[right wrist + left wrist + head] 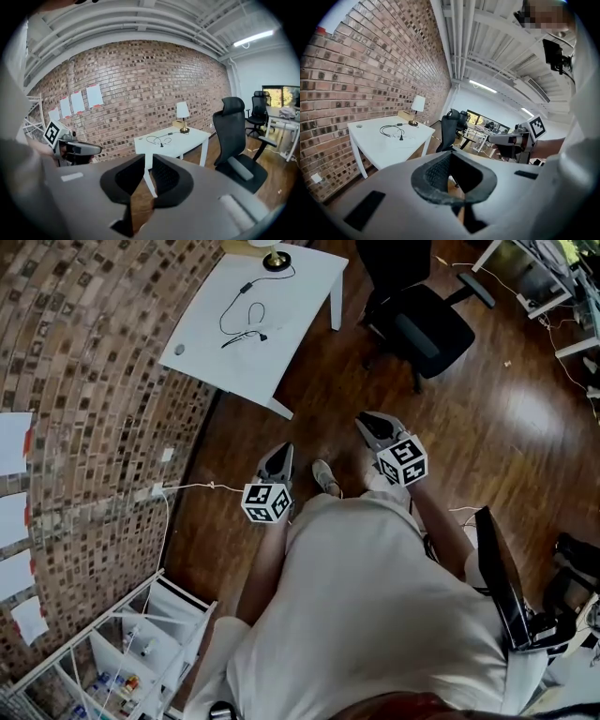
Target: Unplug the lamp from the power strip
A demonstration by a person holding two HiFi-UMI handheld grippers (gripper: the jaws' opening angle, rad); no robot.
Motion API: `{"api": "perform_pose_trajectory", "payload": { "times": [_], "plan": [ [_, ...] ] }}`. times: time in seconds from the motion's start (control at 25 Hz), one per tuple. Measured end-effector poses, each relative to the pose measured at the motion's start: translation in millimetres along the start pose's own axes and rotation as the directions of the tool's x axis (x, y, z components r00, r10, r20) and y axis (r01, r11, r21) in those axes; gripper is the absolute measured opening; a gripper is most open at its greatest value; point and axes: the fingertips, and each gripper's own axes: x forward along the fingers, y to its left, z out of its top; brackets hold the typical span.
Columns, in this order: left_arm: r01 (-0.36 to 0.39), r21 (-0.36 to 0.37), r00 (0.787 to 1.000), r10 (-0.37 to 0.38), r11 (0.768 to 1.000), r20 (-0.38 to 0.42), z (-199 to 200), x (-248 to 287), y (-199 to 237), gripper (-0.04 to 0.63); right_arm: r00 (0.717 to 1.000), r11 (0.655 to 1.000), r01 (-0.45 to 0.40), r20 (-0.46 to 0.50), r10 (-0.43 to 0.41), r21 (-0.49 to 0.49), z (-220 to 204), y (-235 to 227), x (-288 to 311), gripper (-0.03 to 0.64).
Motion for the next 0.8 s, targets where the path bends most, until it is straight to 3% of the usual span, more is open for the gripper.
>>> {"api": "perform_pose_trajectory", "payload": {
  "times": [0.48, 0.8],
  "plan": [
    [0.018, 0.019, 1.0, -0.018, 1.0, 0.017, 31, 13, 68, 0.003, 0.999, 0.999, 0.032, 0.03, -0.032, 0.005, 28, 7, 55, 0.041],
    [0.012, -0.011, 1.0, -0.012, 1.0, 0.009, 31, 21, 89, 0.003, 0.999, 0.999, 0.035, 0.028, -0.035, -0.009, 42, 7, 78, 0.041]
  ]
}}
